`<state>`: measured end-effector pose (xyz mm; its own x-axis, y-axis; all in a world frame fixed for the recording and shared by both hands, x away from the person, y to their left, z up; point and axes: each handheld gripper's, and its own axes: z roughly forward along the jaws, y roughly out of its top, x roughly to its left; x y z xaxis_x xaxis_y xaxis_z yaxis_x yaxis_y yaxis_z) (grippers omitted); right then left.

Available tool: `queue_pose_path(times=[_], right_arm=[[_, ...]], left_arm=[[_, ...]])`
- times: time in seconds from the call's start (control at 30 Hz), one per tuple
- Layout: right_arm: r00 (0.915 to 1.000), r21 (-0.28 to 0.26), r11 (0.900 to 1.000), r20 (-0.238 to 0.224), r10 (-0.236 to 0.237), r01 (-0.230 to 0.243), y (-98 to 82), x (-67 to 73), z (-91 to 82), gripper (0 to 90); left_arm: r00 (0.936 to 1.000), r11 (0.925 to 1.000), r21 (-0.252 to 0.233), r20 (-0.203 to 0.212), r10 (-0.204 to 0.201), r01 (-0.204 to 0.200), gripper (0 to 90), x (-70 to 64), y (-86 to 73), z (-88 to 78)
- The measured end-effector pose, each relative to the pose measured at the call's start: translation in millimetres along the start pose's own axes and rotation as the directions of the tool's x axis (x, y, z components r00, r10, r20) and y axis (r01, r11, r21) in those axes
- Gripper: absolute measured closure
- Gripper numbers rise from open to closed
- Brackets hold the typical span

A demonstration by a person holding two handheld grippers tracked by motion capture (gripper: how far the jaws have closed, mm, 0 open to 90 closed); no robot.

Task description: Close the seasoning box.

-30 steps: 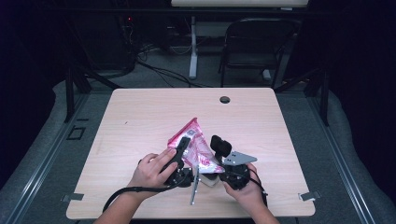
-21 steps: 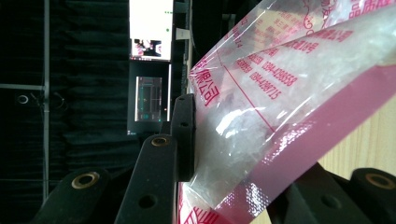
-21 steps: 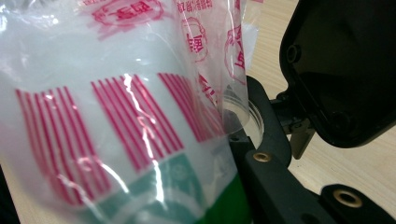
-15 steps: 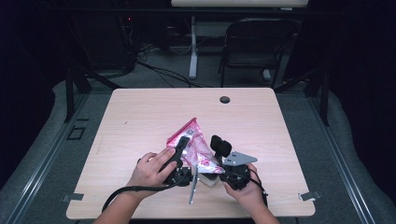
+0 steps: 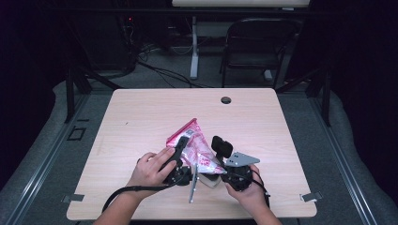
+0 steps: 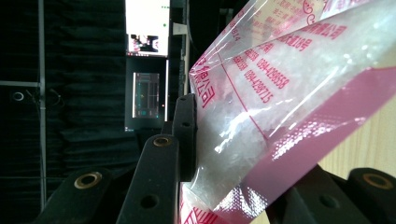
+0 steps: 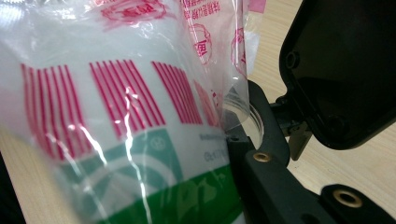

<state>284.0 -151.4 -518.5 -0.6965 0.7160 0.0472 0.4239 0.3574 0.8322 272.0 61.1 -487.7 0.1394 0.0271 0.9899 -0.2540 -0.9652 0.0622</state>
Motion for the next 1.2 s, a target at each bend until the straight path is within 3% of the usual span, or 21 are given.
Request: queue_pose_path(times=[0.27, 0.67, 1.2], right_arm=[[0.9999, -0.011, 1.000, -0.005, 0.013, -0.013, 0.1, -0.9, -0.3, 90.0], [0.9992, -0.011, 0.999, -0.006, 0.040, -0.040, -1.6, -4.0, 2.5, 90.0], [0.9994, -0.002, 0.999, -0.010, 0.033, -0.033, -1.6, -2.8, 5.0, 90.0]], left_arm=[[1.0000, 1.0000, 0.003, 0.000, -0.007, 0.007, 74.7, 0.5, 1.5, -1.5], [0.9998, 0.9998, -0.012, -0.011, 0.014, -0.014, 74.8, -0.6, 7.4, -4.5], [0.9991, 0.9993, -0.006, -0.020, 0.036, -0.036, 74.4, 0.5, 9.6, -5.3]])
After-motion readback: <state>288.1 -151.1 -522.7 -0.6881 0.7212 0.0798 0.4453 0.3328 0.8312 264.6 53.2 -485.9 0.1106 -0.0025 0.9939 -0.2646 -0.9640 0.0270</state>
